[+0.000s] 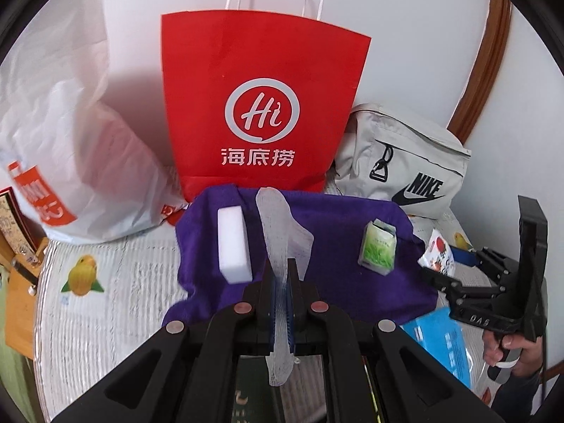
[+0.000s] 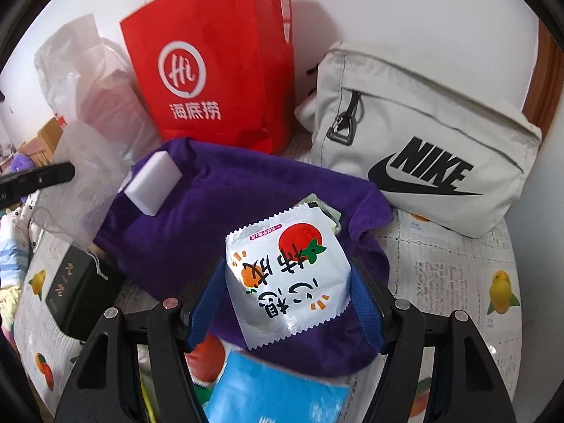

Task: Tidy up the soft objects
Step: 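Lay the mesh pouch on the towel with the left gripper while the right drops the packet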

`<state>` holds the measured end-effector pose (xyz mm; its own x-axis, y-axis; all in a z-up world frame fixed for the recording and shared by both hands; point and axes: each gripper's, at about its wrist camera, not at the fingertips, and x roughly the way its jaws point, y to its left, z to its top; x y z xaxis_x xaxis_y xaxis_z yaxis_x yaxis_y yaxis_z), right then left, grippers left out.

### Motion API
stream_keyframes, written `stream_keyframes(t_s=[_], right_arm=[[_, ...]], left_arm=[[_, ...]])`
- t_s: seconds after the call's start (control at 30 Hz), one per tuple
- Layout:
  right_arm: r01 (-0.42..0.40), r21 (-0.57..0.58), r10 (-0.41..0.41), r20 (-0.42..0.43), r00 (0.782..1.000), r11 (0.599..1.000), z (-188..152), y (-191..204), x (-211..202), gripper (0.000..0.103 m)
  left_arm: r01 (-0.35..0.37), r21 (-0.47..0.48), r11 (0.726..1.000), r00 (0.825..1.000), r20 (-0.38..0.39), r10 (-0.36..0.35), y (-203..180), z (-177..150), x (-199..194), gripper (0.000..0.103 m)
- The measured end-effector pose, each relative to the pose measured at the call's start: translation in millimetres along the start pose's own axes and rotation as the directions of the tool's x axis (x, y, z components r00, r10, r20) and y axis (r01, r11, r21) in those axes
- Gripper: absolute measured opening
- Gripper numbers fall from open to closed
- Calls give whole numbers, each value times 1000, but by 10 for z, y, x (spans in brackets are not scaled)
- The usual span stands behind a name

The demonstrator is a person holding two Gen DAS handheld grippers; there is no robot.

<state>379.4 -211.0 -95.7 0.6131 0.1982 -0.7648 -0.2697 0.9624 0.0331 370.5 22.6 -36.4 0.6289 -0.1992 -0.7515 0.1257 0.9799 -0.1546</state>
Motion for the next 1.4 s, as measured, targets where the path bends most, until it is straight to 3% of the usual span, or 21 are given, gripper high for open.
stream_keyframes(t_s=[0.23, 0.53, 1.0, 1.23, 1.3, 1.4], right_arm=[[-6, 18, 7, -44, 999, 1000, -2, -44, 197, 69], [6, 14, -4, -109, 994, 1000, -61, -80, 410, 69], [6, -11, -8, -167, 986, 1000, -31, -74, 606, 70], [22, -46, -29, -161, 987, 999, -25, -15, 557, 80], [25, -44, -31, -144, 989, 999, -7, -6, 512, 82], [32, -34, -36, -122, 992, 999, 18, -20, 418, 84]], left_arm=[[4, -1, 1000, 1000, -25, -4, -8, 156, 329, 5], [-2, -36, 999, 993, -117, -3, 128, -23, 800, 5], [-19, -34, 999, 983, -183, 13, 147, -164, 988, 6], [-58, -34, 998, 979, -198, 50, 141, -178, 927, 32], [-78, -27, 997, 978, -193, 72, 126, -168, 859, 50], [-114, -16, 993, 979, -170, 110, 132, -155, 705, 58]])
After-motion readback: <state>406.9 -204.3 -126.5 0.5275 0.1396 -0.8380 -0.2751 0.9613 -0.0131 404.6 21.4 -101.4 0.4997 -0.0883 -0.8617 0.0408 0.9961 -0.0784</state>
